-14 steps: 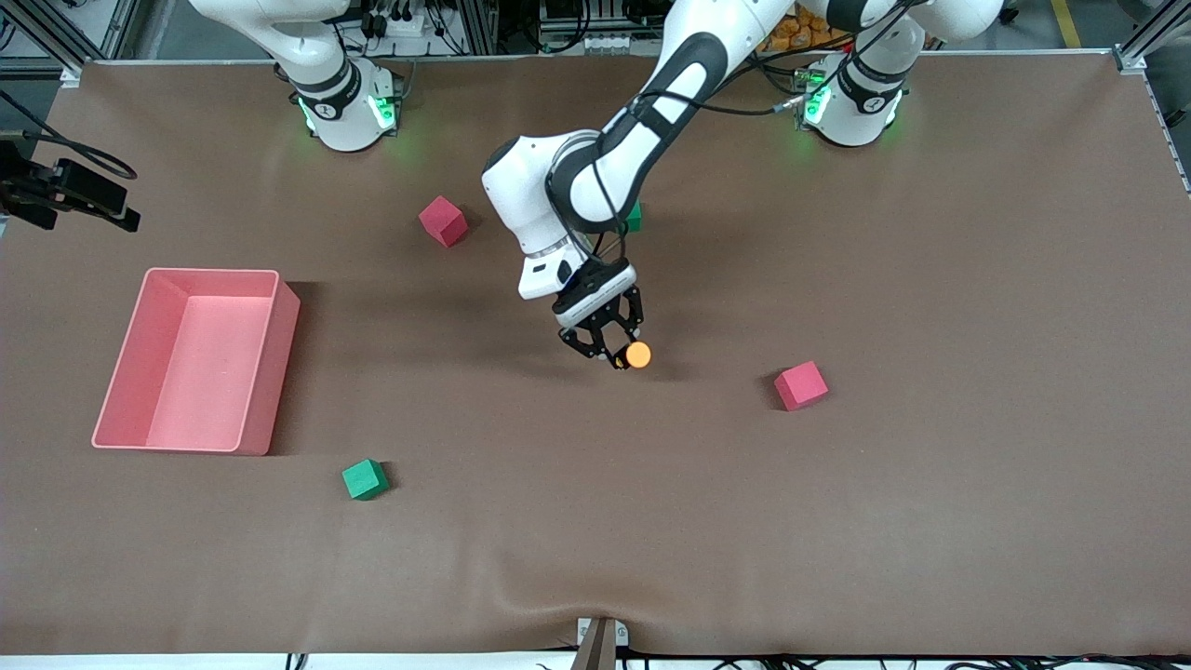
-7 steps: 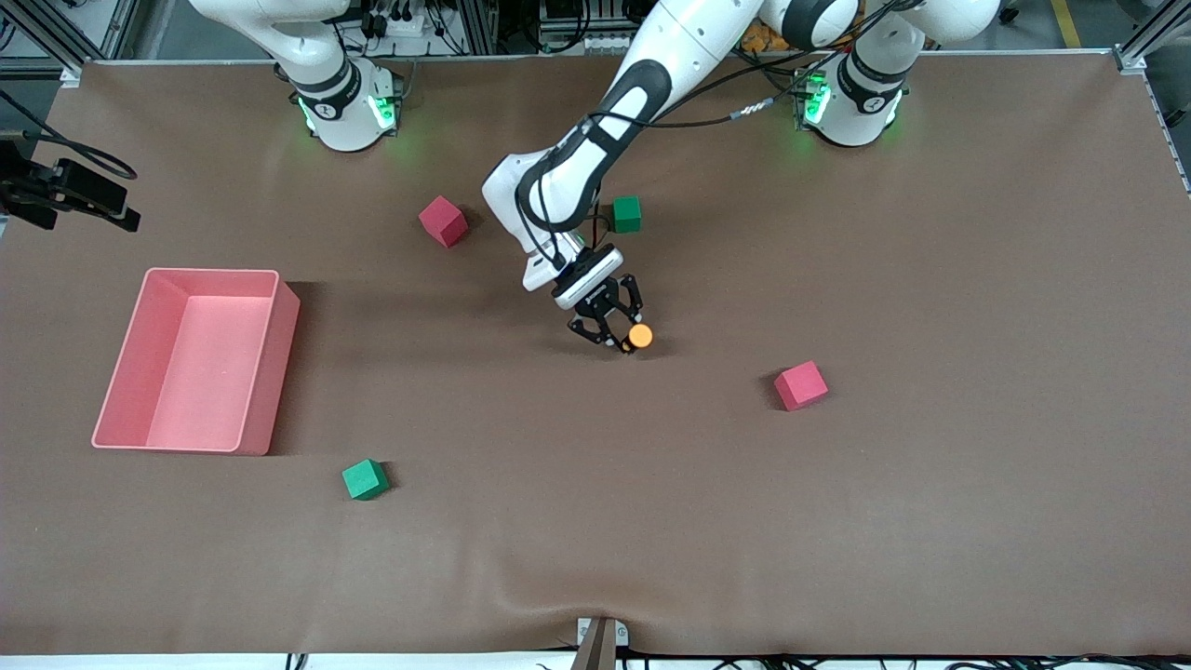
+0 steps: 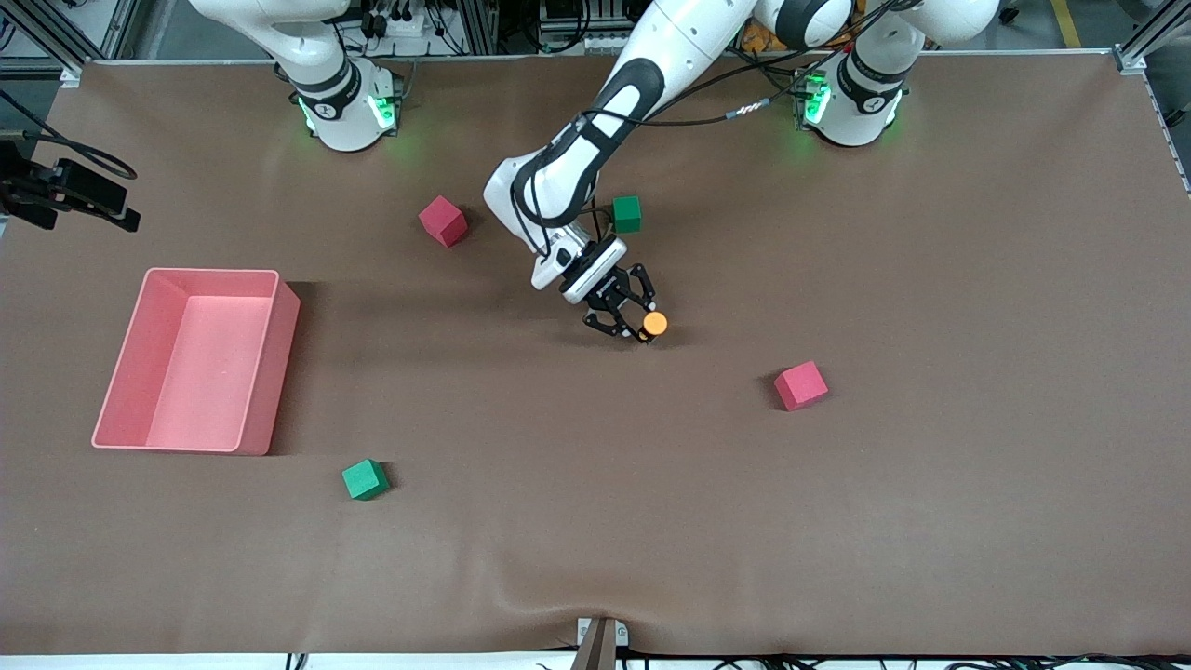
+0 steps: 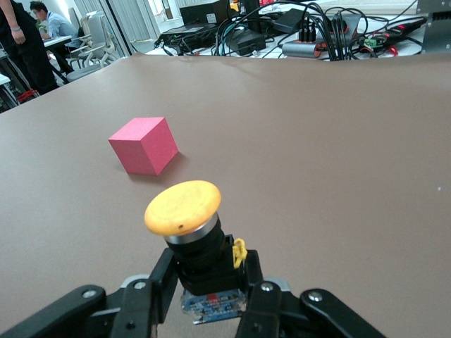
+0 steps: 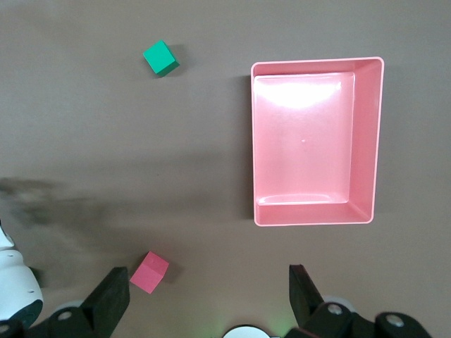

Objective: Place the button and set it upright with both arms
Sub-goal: 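Rotate the held button with the left gripper so its yellow cap faces up, then lower the button upright onto the table and open the left gripper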

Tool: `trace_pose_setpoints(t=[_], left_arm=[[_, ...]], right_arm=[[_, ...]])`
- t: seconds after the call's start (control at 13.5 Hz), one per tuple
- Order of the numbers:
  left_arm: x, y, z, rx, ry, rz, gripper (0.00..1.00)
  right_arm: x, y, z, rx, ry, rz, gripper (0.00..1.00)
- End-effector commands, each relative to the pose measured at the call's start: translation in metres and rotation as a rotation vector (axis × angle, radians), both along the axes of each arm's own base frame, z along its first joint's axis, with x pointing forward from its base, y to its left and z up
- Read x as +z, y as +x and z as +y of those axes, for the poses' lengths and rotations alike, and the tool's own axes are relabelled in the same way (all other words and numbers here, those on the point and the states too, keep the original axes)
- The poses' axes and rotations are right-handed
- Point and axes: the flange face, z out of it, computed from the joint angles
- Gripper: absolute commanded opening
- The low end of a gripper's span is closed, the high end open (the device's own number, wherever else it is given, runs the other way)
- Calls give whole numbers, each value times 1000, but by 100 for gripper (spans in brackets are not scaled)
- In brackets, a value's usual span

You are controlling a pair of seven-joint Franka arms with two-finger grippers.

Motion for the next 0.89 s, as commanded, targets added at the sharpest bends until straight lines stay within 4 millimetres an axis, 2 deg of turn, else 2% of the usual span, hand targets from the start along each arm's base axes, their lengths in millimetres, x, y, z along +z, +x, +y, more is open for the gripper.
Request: trace_pose_setpoints(t=[0.0,0.15,0.3,0.74,0.81], left_arm=[[-8,-8,-8,-32,38,-10,17],[-11,-11,-8,-30,38,-10,17],[-28,-15,-5,-30,51,-9,17],[-32,-19,-6,-39,60,-1,18],[-32,-19,-6,-40,61,1,22]], right_arm=[[4,1,1,-1,12,2,100],[3,2,1,-1,12,2,100],[3,2,1,-1,12,4,100],[3,2,1,-1,12,2,100],[3,2,0,-3,12,2,100]])
